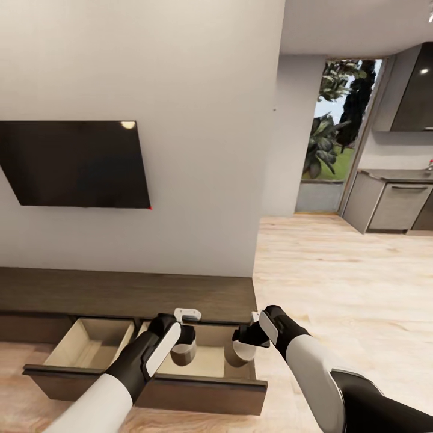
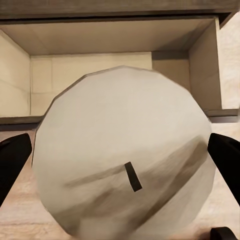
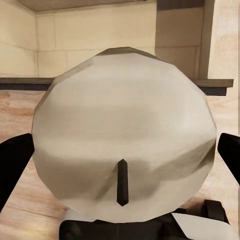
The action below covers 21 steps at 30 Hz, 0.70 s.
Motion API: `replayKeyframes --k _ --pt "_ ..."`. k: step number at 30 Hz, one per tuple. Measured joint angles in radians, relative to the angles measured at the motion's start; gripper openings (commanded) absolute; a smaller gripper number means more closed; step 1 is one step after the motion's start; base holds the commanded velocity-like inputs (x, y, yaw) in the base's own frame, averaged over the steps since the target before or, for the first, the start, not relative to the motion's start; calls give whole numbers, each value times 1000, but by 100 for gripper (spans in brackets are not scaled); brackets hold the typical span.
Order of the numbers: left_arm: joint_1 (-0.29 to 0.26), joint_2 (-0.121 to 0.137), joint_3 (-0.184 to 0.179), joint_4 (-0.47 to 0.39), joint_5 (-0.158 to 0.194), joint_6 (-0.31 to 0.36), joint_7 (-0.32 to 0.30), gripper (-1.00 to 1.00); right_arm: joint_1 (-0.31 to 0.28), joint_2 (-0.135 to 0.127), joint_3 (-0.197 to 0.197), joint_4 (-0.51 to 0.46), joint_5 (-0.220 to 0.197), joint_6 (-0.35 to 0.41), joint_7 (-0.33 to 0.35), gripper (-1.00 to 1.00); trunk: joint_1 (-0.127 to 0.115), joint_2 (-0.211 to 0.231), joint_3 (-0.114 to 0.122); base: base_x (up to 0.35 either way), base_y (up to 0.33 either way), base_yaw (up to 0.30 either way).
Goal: Place each of the two pumpkins and all three candles from the living room inside a cabinet in the living room (use any cabinet), then make sure every cabinet is closed, and position the cauldron so it is next to a table in the living room.
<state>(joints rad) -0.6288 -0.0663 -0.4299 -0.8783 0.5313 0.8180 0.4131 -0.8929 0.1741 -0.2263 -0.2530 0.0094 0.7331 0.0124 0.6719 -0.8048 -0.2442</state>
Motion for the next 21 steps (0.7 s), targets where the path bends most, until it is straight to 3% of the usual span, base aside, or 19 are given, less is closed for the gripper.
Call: replayKeyframes --k 9,21 --pt "0 0 -2 0 0 -4 0 -100 0 0 0 0 -1 0 1 -100 0 0 0 78 0 -2" --pt "0 0 -2 0 -1 -3 -1 -100 0 0 -1 0 -3 0 1 -100 0 0 5 93 43 -86"
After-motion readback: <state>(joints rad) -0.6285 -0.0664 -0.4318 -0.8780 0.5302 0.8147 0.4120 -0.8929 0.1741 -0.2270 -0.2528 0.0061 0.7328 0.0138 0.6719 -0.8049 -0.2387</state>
